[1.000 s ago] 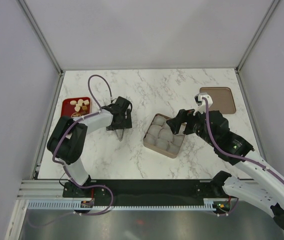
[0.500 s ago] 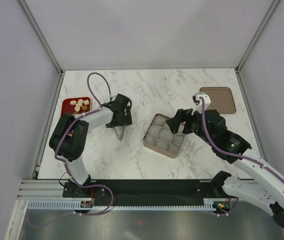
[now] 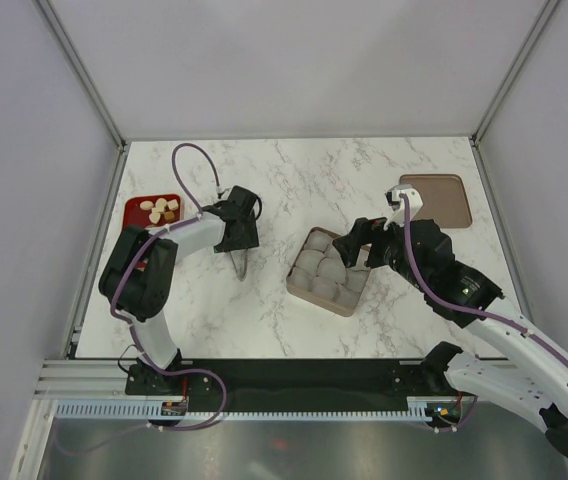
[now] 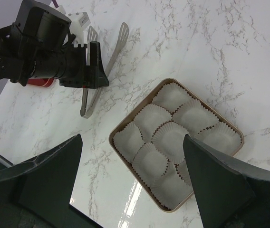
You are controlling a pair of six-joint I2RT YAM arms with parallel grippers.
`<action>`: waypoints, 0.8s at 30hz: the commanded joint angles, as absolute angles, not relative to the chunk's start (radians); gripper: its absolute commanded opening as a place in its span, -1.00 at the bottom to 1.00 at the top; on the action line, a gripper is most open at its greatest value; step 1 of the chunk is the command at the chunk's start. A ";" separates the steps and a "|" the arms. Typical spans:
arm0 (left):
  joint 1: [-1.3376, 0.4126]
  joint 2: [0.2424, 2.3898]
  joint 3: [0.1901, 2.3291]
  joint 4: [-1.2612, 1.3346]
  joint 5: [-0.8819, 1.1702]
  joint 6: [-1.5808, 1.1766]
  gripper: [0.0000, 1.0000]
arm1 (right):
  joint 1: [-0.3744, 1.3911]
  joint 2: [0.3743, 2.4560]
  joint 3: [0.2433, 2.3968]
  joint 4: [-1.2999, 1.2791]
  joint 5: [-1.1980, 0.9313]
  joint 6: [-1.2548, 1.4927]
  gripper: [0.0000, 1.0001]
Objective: Pack the chocolate
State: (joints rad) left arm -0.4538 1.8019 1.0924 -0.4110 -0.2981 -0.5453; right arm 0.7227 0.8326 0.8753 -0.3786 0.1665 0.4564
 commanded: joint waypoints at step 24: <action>-0.489 1.411 1.221 -0.813 -0.382 -0.472 0.21 | 0.721 0.802 0.904 -0.374 0.138 0.476 0.89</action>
State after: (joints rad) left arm -0.4911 1.4353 1.1706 -0.7620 -0.3412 -0.5064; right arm 0.7227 0.8238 0.8757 -0.3820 0.1505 0.4755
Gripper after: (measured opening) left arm 0.612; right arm 0.949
